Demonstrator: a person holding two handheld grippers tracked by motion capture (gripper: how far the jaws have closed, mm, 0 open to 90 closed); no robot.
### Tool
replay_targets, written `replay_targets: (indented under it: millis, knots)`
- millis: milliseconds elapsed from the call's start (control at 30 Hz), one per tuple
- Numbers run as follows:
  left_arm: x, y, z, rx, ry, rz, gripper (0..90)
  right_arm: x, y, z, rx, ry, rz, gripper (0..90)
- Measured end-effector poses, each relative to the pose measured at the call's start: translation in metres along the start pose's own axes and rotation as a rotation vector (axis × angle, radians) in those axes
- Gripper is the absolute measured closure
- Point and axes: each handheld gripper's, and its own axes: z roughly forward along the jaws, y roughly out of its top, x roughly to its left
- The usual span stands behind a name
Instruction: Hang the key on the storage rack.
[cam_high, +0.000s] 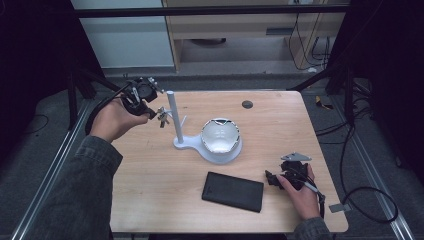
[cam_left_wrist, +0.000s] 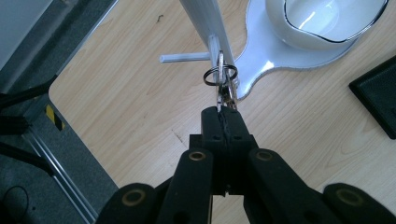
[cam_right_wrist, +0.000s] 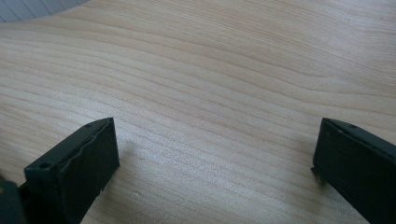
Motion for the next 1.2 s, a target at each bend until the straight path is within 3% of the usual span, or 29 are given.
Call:
replay_targets:
  millis: [367,767,833,933,1033,1200]
  knots:
    - [0.001,0.002,0.0,-0.007,-0.001,-0.006,89.6,0.0,0.0,-0.001,0.004,0.002,-0.002,0.4]
    - [0.001,0.003,0.005,-0.012,0.031,0.002,89.6,0.001,-0.001,-0.001,0.003,0.007,-0.008,0.4]
    - [0.001,0.002,0.006,-0.036,0.045,-0.007,80.2,0.001,-0.001,-0.001,0.004,0.009,-0.005,0.4]
    - [0.0,-0.004,0.002,-0.072,0.051,-0.002,80.9,0.001,-0.001,-0.001,0.003,0.009,-0.006,0.4]
    - [-0.004,-0.017,0.001,-0.124,0.062,-0.018,71.7,0.001,-0.001,-0.001,0.004,0.01,-0.004,0.4]
    - [-0.02,-0.042,0.009,-0.193,0.069,0.002,57.5,0.001,-0.001,-0.001,0.003,0.011,-0.008,0.4]
